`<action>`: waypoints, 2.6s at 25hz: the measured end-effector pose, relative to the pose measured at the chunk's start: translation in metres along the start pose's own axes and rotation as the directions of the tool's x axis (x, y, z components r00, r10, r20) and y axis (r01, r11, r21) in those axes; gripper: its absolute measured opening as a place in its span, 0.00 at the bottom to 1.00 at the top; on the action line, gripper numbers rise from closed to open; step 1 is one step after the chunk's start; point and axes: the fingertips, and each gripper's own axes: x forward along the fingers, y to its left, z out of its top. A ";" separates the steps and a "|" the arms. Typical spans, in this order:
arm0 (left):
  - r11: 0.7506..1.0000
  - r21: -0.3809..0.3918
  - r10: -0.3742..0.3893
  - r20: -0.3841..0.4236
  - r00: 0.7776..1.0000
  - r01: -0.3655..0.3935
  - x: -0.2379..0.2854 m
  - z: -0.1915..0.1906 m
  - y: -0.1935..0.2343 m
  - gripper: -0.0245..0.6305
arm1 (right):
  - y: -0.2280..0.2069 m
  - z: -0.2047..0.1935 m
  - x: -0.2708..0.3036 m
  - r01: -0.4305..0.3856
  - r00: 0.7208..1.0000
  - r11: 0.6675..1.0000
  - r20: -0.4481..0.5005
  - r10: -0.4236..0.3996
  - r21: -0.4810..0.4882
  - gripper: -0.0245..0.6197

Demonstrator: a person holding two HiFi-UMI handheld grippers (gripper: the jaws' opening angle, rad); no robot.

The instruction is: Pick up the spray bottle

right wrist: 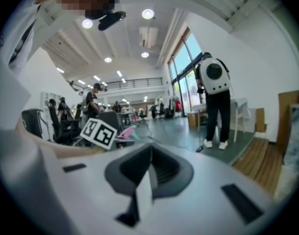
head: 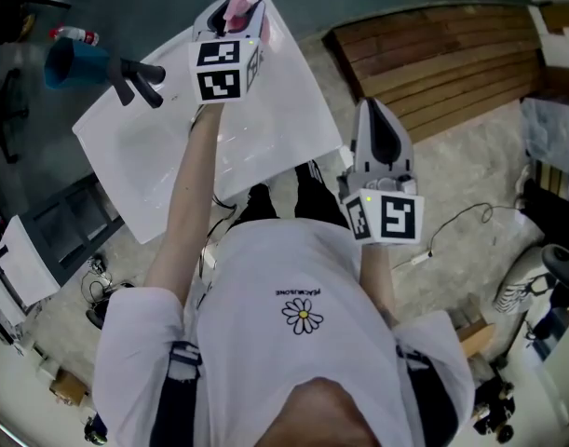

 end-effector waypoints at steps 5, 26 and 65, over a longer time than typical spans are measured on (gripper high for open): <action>1.000 0.002 0.012 0.006 1.000 -0.012 0.002 0.002 0.002 0.33 | -0.002 0.000 0.001 0.003 1.000 1.000 0.000 -0.003 -0.004 0.09; 0.999 0.014 0.047 0.068 0.997 -0.048 -0.014 0.024 0.010 0.30 | 0.016 0.008 0.000 -0.042 0.999 0.999 0.028 0.042 -0.021 0.09; 0.821 -0.110 0.531 0.511 0.676 -0.561 -0.410 0.127 0.088 0.29 | 0.286 0.110 0.014 -0.620 0.725 0.740 0.170 0.668 -0.261 0.08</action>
